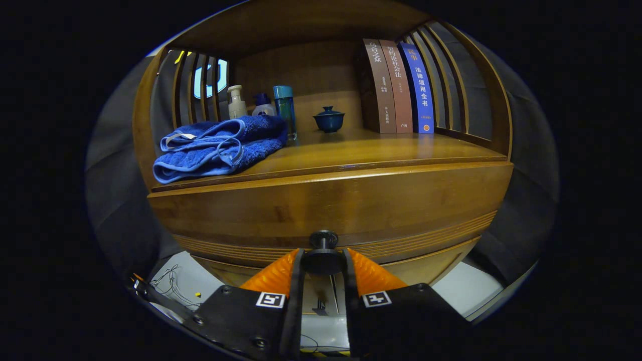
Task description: Pull open the drawer, take out the items inside it, and place them on the countertop above the cabinet.
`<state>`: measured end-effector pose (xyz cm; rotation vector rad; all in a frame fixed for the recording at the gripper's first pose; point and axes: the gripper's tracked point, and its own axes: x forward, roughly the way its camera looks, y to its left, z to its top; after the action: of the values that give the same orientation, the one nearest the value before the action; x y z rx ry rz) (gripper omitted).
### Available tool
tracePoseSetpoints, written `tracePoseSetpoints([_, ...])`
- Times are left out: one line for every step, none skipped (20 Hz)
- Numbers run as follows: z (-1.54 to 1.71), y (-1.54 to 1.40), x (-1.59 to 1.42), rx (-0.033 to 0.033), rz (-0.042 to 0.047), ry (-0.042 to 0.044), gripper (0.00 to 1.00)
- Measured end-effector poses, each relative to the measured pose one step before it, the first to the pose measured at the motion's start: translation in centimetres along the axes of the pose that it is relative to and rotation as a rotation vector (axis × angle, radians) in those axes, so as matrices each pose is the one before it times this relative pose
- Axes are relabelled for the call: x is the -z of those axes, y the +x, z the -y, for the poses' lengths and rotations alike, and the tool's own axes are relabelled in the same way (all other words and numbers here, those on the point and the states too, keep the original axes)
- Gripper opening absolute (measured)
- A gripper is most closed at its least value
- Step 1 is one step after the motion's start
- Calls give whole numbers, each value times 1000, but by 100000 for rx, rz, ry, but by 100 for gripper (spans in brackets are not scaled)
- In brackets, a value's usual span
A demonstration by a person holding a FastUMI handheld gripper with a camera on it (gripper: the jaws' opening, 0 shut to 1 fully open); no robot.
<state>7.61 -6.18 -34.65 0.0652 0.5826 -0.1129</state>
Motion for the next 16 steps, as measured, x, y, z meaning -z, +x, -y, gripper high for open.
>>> tracePoseSetpoints([14,-291,115,231,15,-321,41])
tracePoseSetpoints([-13,-430,225,140,-314,-488,41])
tracePoseSetpoints([-7,-494,189,77,-57,-212,41])
tracePoseSetpoints([30,-497,212,6,-178,-138,41])
tracePoseSetpoints([-17,-679,283,102,-252,-245,41])
tracePoseSetpoints([45,-637,280,139,-430,-450,41])
tracePoseSetpoints([21,-651,291,134,-328,-644,41])
tracePoseSetpoints([-8,-642,288,178,-404,-449,41])
tracePoseSetpoints([39,-712,309,243,-213,-66,41])
tracePoseSetpoints([15,-656,317,345,-424,317,41])
tracePoseSetpoints([15,-589,305,368,-493,382,41])
tracePoseSetpoints([-96,-727,343,145,-749,153,41])
tracePoseSetpoints([-60,-637,361,100,-689,-199,41])
tracePoseSetpoints([-77,-651,261,129,-534,-371,41])
tracePoseSetpoints([-3,-523,263,156,-486,-302,41])
tracePoseSetpoints([31,-425,237,129,-787,-338,41])
